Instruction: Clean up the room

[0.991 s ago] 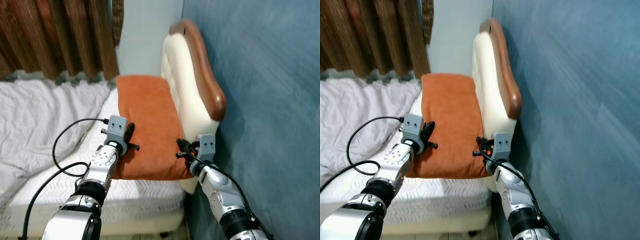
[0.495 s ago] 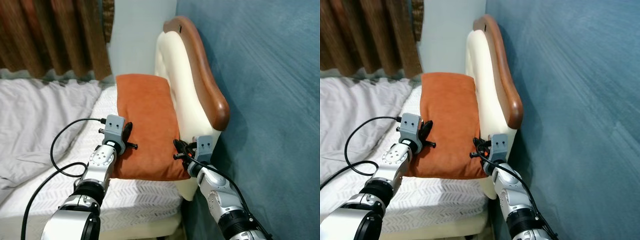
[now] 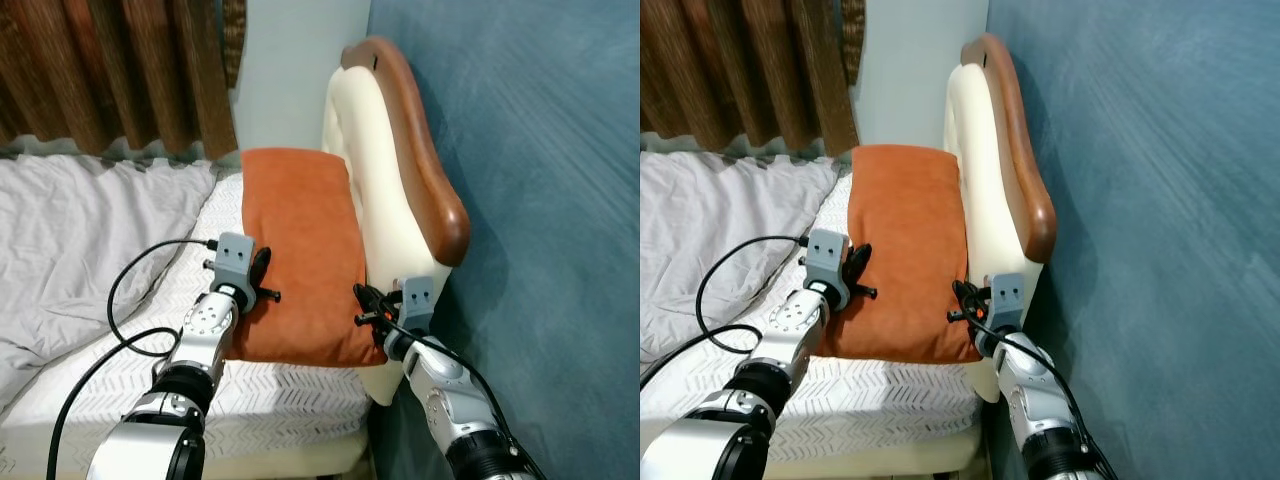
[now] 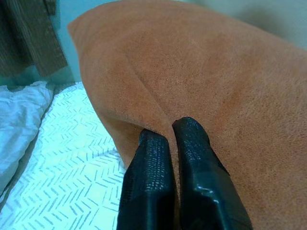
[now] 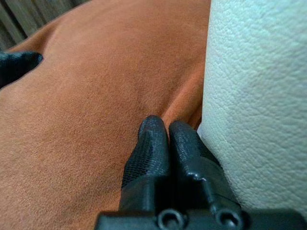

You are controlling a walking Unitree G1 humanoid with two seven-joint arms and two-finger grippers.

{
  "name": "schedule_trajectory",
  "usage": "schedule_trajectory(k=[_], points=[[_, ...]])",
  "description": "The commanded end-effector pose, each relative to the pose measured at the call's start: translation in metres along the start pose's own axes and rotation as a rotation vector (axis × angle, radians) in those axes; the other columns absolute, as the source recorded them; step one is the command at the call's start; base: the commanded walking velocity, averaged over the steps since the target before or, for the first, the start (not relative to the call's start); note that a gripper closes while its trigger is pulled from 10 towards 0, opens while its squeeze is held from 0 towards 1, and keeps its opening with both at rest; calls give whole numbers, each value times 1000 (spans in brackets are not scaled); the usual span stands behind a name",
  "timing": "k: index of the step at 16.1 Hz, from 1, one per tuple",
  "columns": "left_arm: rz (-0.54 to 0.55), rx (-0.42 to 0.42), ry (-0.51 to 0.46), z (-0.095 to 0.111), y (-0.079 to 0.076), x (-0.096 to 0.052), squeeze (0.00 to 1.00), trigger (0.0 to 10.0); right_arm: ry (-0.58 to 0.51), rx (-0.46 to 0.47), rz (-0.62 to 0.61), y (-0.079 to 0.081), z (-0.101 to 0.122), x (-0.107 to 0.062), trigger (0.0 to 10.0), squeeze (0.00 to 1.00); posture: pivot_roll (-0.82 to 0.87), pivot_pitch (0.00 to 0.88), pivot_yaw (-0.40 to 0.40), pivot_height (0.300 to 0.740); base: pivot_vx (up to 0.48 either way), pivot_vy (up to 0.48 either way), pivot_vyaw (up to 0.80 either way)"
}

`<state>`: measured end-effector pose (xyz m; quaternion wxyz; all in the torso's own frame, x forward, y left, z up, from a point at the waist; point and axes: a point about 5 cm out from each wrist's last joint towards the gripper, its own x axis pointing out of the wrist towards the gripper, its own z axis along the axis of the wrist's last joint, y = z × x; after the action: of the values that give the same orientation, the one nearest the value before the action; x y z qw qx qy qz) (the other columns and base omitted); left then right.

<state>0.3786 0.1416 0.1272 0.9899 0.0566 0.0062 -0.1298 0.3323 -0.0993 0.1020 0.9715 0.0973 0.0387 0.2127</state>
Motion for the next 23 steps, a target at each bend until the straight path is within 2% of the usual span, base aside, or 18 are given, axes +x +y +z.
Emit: schedule_trajectory(k=[1, 4, 9, 12, 16, 19, 23], points=[[-30, 39, -67, 14, -9, 5, 0, 10000, -77, -17, 184, 36, 21, 12, 0, 0, 21, 37, -61, 740, 0, 0, 0], [-37, 53, -65, 11, -14, 4, 0, 10000, -66, 15, 187, 38, 19, 2, 0, 0, 21, 36, -67, 740, 0, 0, 0], [-90, 30, -113, 4, -35, -6, 0, 10000, -29, 2, 103, 24, 14, -33, 0, 0, 9, 29, -74, 740, 0, 0, 0], [-91, 8, -89, 0, -35, -6, 0, 10000, -9, 2, 68, 14, 12, -31, 0, 0, 8, 13, -69, 740, 0, 299, 0], [-77, 7, -84, 4, -30, -3, 0, 10000, -7, -18, 67, 10, 18, -22, 0, 0, 10, 1, -64, 740, 0, 480, 0], [-64, 31, -96, 9, -32, -1, 0, 10000, -6, -29, 31, 0, 19, -15, 0, 0, 10, 0, -61, 740, 0, 0, 221], [-71, 59, -94, 11, -31, 1, 0, 10000, -18, -28, 16, -3, 21, -10, 0, 0, 8, 7, -59, 740, 0, 0, 150]])
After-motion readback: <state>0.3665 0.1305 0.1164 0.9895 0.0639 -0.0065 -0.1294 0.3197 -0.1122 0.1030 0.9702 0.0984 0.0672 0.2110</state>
